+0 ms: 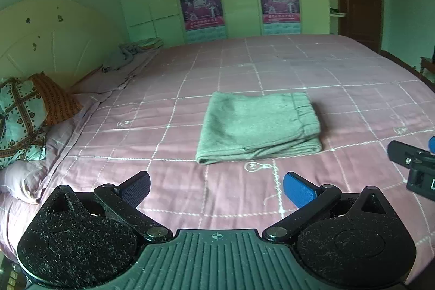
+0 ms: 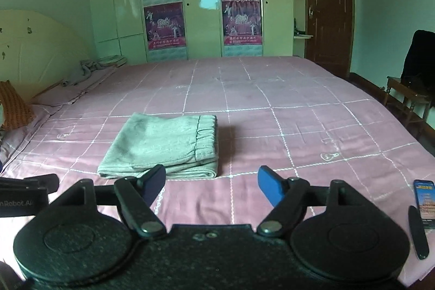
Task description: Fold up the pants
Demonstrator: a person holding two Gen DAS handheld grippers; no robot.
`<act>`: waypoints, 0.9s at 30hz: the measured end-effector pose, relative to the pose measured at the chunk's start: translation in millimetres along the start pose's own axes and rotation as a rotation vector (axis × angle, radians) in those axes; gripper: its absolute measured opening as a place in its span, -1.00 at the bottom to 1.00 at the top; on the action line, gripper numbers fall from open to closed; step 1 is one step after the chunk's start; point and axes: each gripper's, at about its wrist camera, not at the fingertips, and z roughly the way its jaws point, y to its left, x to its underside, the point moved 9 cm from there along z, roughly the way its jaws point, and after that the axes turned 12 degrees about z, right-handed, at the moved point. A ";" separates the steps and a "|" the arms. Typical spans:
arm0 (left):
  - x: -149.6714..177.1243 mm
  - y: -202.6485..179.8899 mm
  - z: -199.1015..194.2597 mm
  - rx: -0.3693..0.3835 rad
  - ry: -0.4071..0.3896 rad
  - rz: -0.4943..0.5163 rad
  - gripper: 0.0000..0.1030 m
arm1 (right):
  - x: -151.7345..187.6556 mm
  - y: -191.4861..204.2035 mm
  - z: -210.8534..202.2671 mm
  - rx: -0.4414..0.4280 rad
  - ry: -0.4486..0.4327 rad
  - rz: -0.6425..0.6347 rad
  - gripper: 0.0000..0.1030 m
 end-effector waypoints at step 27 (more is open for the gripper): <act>15.4 -12.8 -18.5 0.074 0.030 -0.098 1.00 | -3.9 -16.9 -39.7 -0.057 -0.048 0.073 0.49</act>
